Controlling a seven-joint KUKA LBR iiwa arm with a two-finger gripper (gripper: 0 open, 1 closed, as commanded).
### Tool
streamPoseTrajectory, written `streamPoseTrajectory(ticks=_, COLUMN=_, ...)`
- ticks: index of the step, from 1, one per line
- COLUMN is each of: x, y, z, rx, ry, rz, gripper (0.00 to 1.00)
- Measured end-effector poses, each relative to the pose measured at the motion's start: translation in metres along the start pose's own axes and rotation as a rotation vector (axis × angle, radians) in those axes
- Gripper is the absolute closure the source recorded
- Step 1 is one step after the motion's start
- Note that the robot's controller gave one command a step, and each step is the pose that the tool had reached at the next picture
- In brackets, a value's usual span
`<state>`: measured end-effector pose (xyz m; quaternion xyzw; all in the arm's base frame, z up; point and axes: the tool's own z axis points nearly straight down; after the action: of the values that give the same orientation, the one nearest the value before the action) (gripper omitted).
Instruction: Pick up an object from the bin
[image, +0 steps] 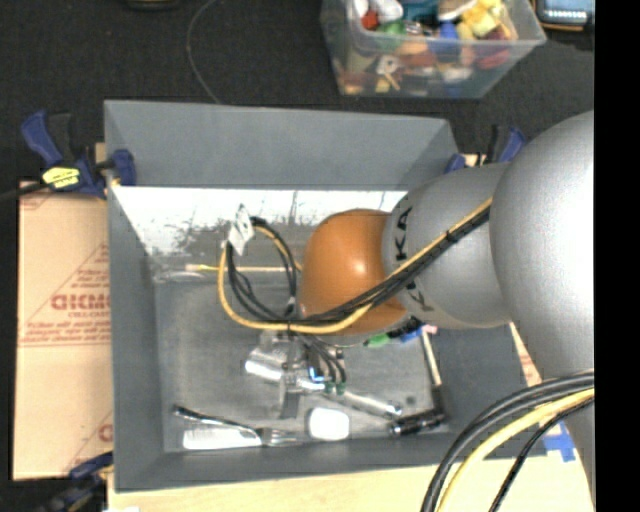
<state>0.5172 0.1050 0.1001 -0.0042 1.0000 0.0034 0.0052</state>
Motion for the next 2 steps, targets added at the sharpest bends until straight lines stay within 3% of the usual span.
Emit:
streamPoseTrajectory(ticks=1, x=-0.015, y=-0.063, z=0.029, rx=0.000, ry=-0.012, rz=-0.017, gripper=0.00)
streamPoseTrajectory(ticks=2, x=-0.003, y=-0.026, z=0.030, rx=-0.005, ry=-0.003, rz=0.250, gripper=1.00)
